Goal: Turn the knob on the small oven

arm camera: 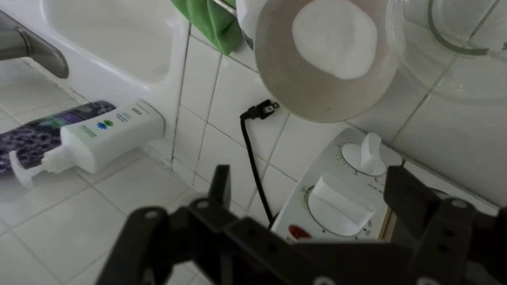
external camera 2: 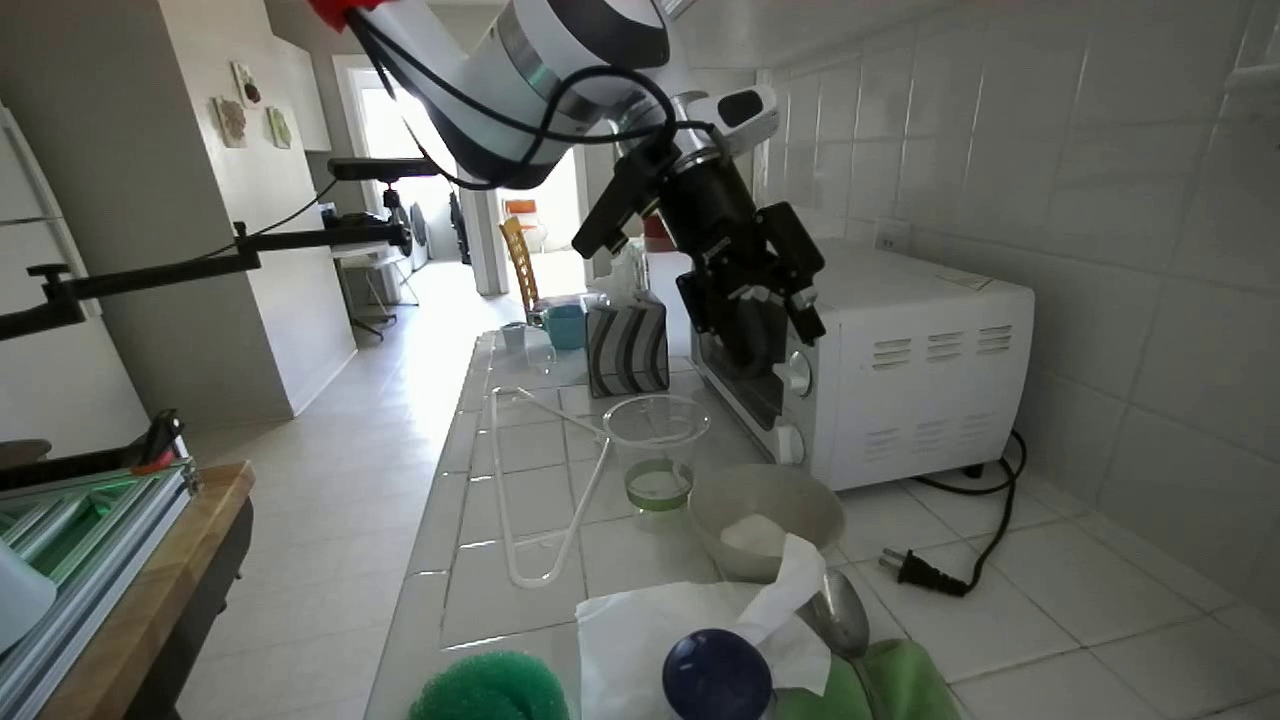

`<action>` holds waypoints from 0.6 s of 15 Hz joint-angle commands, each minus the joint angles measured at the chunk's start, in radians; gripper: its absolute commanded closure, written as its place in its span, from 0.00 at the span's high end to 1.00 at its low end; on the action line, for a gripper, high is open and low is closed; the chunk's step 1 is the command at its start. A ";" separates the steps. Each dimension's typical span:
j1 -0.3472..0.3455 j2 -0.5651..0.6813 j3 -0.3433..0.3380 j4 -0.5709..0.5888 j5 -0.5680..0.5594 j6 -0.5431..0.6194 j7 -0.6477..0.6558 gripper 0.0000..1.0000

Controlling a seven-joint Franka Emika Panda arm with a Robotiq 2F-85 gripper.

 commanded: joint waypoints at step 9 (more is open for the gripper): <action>0.009 0.056 -0.012 0.064 -0.089 -0.015 0.146 1.00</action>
